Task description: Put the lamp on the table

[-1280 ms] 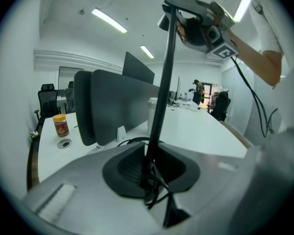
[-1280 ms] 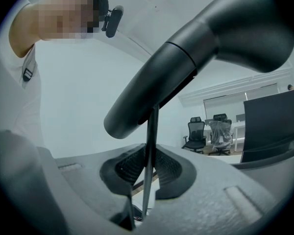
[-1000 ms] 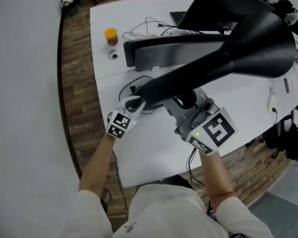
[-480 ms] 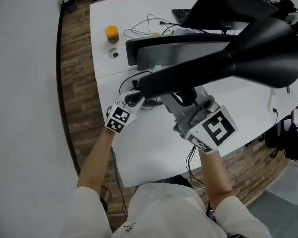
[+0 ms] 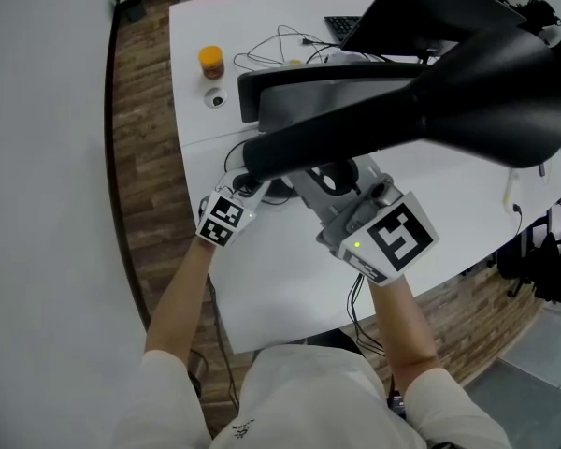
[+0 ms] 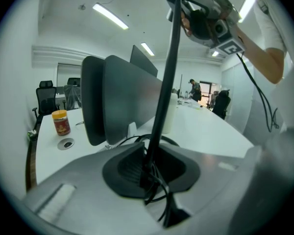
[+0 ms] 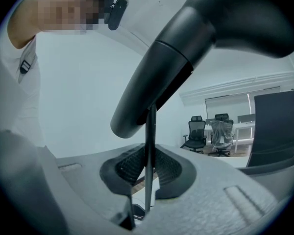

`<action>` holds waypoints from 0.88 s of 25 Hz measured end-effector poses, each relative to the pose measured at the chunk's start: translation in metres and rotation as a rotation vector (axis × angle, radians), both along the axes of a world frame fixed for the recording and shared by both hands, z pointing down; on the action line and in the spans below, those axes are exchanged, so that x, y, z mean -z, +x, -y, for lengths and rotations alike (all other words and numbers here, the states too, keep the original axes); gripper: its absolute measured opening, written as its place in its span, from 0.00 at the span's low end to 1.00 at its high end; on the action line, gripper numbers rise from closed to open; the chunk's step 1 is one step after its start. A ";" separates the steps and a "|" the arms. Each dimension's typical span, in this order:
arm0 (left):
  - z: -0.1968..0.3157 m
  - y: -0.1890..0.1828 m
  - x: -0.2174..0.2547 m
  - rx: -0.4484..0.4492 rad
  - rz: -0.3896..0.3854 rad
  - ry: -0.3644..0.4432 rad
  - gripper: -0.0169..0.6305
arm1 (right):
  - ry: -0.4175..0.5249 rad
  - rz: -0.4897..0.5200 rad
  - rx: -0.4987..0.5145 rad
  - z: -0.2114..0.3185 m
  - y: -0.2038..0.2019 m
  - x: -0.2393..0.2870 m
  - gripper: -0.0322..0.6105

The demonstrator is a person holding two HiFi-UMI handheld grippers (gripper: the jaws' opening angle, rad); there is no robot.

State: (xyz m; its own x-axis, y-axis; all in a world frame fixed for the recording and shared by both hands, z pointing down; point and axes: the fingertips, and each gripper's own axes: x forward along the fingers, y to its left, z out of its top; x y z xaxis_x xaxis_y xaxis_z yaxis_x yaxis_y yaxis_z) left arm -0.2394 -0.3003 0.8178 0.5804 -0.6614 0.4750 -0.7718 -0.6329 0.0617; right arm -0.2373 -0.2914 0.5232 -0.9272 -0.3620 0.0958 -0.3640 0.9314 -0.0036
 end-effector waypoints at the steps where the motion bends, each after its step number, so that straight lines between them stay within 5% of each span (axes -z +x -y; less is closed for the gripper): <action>1: 0.000 -0.001 -0.001 0.002 0.000 -0.001 0.12 | 0.000 -0.002 0.002 0.000 -0.001 -0.001 0.12; 22: 0.004 -0.010 -0.014 0.062 0.009 -0.005 0.11 | -0.023 -0.019 0.027 -0.005 -0.022 -0.007 0.12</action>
